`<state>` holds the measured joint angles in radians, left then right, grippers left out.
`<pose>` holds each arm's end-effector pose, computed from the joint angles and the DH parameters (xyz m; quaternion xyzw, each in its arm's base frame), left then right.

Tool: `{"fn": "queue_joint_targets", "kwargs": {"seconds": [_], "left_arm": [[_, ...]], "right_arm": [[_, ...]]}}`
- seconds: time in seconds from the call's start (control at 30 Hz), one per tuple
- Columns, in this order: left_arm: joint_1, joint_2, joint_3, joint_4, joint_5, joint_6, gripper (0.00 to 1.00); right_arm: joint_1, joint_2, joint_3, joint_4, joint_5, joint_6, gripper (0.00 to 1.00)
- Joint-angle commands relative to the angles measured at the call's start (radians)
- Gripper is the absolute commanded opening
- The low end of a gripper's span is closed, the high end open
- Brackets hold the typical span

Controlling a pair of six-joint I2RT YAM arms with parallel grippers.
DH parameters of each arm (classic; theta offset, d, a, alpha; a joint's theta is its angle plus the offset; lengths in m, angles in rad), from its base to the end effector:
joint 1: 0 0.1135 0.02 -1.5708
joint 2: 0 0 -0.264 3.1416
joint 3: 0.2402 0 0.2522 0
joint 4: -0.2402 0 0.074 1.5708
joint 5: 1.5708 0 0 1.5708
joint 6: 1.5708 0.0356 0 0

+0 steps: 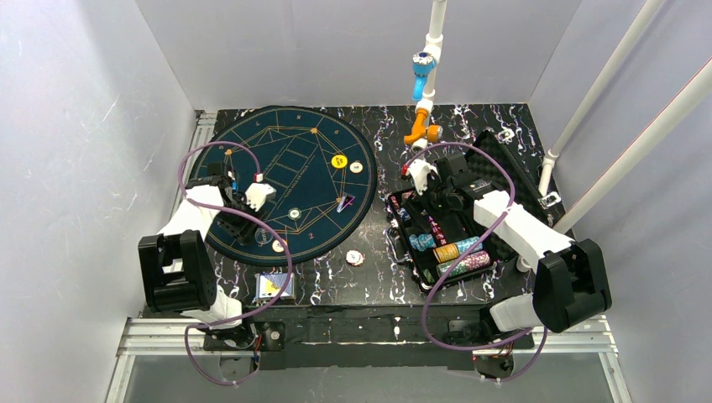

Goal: Distribute texas hold em gaming equipment

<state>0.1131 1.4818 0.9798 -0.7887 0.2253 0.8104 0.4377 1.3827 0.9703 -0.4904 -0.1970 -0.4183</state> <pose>0.2694 0.0226 0.2067 0.3509 0.9194 -0.0379 0.1738 0.2566 0.1278 0.2441 -0.4195 0.8420 0.0961 0.3253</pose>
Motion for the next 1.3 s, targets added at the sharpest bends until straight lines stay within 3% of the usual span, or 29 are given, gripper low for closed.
{"fn": "queue_joint_targets", "kwargs": {"seconds": [0.0, 0.4, 0.67, 0.8, 1.0, 1.27], "left_arm": [[0.008, -0.006, -0.015, 0.006, 0.017, 0.048, 0.30], [0.008, 0.004, -0.067, 0.051, -0.004, 0.064, 0.32], [0.008, 0.008, -0.011, 0.020, 0.017, 0.047, 0.64], [-0.009, 0.001, 0.073, -0.036, 0.065, 0.012, 0.69], [-0.164, 0.019, 0.196, -0.054, 0.107, -0.107, 0.68], [-0.315, 0.174, 0.252, 0.062, 0.098, -0.260, 0.70]], "right_arm": [[-0.007, -0.020, 0.001, 0.025, -0.010, 0.004, 0.88], [-0.007, -0.017, 0.001, 0.026, -0.010, 0.004, 0.88], [-0.007, -0.019, 0.001, 0.024, -0.012, 0.004, 0.88], [-0.007, -0.020, 0.004, 0.024, -0.016, 0.003, 0.88], [-0.007, -0.013, 0.006, 0.024, -0.021, 0.004, 0.88], [-0.007, -0.021, 0.002, 0.024, -0.016, 0.003, 0.89]]}}
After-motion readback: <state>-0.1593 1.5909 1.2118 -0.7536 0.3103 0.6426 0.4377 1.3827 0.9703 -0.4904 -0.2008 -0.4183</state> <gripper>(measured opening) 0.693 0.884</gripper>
